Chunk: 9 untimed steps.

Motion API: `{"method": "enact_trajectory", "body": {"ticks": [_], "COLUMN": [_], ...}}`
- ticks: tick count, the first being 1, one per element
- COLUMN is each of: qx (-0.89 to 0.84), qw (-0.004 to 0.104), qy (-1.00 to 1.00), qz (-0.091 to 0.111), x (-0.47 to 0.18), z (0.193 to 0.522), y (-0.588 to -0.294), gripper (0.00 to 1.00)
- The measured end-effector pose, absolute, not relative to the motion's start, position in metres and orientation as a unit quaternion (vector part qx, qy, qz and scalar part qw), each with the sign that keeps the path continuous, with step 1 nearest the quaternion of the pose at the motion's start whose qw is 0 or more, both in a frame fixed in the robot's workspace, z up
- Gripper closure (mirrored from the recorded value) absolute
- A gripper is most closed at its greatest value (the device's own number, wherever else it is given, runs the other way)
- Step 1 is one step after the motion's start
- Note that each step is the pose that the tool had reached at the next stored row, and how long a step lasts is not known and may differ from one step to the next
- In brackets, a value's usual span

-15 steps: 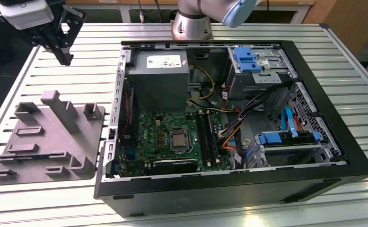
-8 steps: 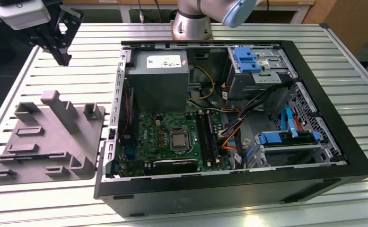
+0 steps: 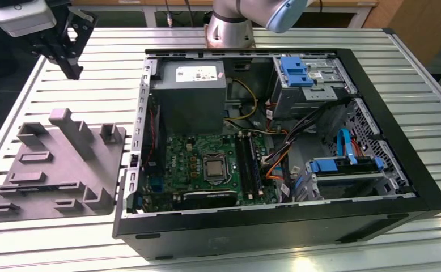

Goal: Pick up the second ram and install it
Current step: 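Reach for the second ram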

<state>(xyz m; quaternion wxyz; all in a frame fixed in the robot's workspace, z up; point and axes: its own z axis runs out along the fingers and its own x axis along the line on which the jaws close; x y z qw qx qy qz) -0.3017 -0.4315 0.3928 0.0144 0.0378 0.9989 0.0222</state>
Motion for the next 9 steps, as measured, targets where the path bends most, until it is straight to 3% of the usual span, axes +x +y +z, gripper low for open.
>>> {"method": "enact_trajectory", "body": {"ticks": [9], "qx": [0.038], "qw": [0.014], "qy": [0.999], "qz": [0.022], "x": [-0.3052], "z": [0.3923], "y": [-0.4372], "gripper": [0.89]}}
